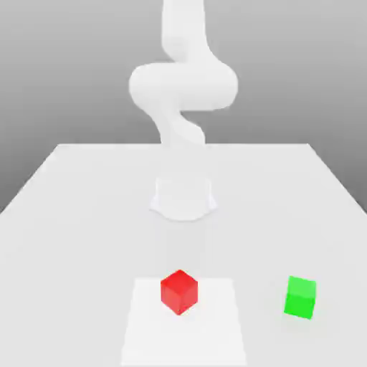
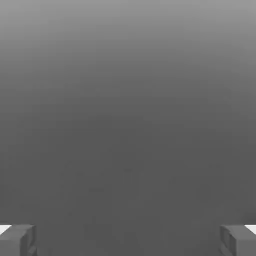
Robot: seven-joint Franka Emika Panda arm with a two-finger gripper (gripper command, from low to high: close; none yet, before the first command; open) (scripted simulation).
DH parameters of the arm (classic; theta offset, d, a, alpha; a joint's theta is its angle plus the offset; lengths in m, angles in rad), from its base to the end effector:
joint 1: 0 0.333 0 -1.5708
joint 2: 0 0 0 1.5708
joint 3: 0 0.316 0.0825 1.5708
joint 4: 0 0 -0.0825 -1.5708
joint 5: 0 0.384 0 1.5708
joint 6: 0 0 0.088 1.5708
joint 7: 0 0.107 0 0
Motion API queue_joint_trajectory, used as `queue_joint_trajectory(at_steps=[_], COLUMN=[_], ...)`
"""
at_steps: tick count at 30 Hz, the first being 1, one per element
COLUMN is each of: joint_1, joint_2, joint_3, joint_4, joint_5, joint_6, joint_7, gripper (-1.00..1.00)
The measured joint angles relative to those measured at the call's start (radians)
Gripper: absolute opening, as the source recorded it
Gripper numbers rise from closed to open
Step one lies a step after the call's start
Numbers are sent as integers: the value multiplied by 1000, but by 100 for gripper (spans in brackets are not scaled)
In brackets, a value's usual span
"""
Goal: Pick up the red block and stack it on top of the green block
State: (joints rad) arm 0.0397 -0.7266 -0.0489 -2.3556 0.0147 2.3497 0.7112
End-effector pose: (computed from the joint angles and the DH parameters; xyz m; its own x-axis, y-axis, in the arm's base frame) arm 0.3768 -0.0093 0.6613 0.5711 -0.6743 0.4683 -0.4890 -0.7376 -0.4657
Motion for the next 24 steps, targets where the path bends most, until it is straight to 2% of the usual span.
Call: queue_joint_trajectory(at_steps=[6, 12, 15, 17, 20, 24], joint_1=[100, 175, 193, 191, 192, 188], joint_2=[212, 429, 552, 642, 722, 806], joint_3=[-112, -182, -198, -203, -202, -182], joint_4=[-149, -300, -384, -446, -467, -456], joint_5=[37, 56, 40, -6, -11, 53], joint_6=[136, 273, 354, 417, 479, 549], joint_7=[-245, -482, -599, -661, -707, -761], gripper=[0, 0, 0, 0, 0, 0])
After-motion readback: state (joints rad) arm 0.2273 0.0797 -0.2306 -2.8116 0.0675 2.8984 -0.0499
